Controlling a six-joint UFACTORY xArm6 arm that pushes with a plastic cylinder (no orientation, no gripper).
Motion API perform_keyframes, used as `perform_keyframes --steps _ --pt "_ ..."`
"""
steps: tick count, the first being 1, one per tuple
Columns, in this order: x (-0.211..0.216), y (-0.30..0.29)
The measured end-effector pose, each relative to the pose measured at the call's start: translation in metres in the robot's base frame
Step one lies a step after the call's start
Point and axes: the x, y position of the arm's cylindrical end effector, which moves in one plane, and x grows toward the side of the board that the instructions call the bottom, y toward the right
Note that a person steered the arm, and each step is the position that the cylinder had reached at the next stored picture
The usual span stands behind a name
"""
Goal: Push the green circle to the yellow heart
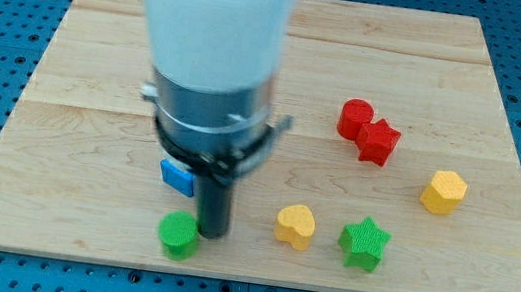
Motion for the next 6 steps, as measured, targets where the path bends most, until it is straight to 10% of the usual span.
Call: perform_keyframes --steps 2,6 --pt "-0.007 -0.074" --pt "0.050 -0.012"
